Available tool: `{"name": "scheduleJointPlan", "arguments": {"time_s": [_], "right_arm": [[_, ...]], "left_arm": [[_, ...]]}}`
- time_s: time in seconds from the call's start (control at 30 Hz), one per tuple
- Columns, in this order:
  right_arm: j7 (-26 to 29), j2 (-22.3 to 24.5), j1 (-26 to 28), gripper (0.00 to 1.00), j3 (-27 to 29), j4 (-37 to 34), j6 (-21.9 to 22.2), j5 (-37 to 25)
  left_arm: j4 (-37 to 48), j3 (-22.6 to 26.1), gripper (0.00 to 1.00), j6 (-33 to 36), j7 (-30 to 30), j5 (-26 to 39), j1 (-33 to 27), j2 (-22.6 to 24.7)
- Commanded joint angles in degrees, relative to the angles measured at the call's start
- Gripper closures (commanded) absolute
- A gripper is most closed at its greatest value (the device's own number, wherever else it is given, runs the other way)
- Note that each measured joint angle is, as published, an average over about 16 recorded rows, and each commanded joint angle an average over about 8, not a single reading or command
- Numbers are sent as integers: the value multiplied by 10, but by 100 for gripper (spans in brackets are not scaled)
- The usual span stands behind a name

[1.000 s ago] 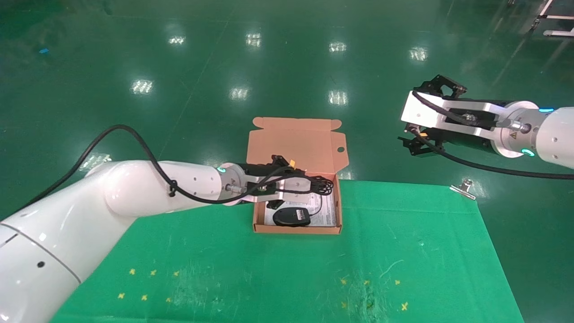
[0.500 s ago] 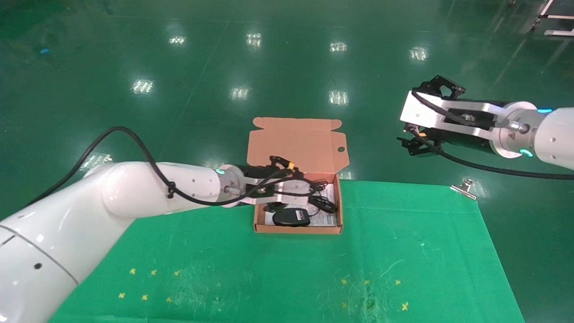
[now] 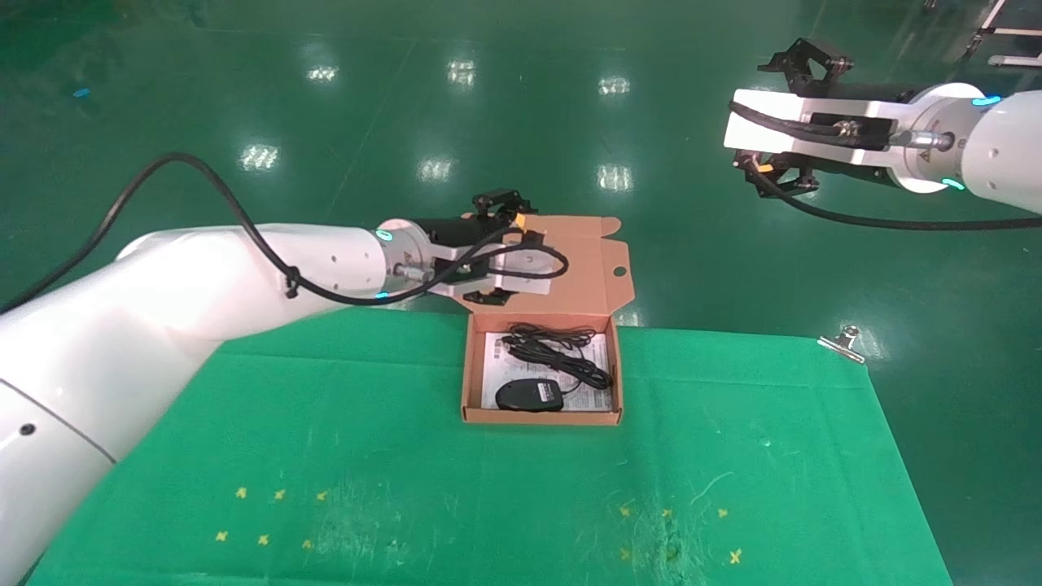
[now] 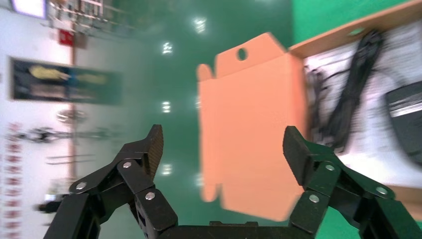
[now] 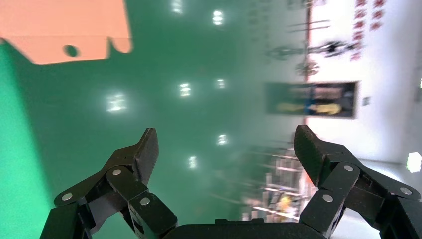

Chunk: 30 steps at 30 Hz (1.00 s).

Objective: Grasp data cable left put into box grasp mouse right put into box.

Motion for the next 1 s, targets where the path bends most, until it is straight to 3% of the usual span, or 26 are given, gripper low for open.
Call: {"name": "scheduleJointPlan", "arguments": {"time_s": [0.03, 1.0], "right_arm": [[-8, -5, 6, 0, -3, -6, -4, -6], [-81, 65, -198, 0, 207, 31, -233, 391]], "left_arm": [[2, 0, 0, 0, -1, -4, 0, -1], [-151, -204, 0, 258, -103, -316, 159, -209]]}}
